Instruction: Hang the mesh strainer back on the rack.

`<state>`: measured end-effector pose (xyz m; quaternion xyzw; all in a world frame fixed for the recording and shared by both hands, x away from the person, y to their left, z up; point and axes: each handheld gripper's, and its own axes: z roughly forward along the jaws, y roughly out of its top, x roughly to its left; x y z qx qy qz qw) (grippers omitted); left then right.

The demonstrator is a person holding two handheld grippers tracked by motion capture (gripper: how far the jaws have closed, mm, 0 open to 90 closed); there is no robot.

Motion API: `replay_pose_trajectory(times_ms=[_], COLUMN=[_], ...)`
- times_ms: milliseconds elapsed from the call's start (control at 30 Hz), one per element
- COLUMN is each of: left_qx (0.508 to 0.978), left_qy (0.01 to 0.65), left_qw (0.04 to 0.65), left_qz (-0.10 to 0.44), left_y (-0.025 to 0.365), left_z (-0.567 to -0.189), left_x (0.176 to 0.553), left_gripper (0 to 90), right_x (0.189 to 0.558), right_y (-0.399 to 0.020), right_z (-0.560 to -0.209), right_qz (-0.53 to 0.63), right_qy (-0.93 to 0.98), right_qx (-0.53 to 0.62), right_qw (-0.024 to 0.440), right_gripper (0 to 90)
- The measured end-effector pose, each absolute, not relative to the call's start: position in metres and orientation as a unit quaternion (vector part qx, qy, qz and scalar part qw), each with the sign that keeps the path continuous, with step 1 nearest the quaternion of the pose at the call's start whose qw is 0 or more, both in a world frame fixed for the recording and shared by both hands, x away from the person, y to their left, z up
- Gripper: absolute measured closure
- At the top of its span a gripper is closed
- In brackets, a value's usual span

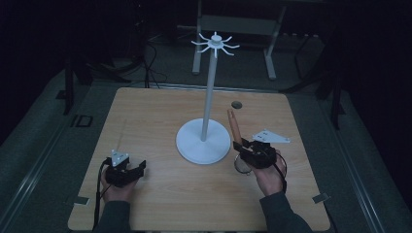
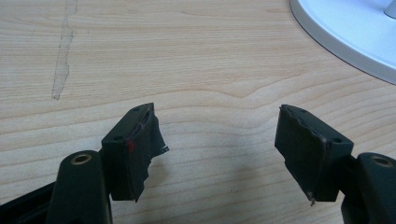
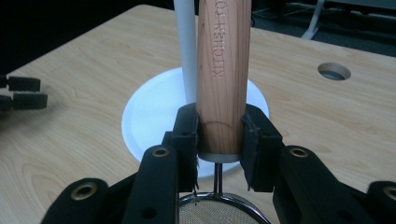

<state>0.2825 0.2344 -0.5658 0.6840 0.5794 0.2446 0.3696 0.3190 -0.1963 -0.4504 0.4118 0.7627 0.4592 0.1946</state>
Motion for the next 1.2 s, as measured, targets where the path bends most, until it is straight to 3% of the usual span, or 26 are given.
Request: replay_pose_trajectory(times_ms=[1200], left_qx=[0.683], left_qy=[0.581], left_qw=[0.371], left_qz=[0.242], left_y=[0.235], left_z=[-0.566], left_x=[0.283], left_gripper=[30.1], right_x=[0.330], right_y=[-0.179], right_z=[-0.409], right_qz=[0.496], right_qy=[0.742], right_qx=[0.385], right_qw=[0.235], right_gripper=[69.4])
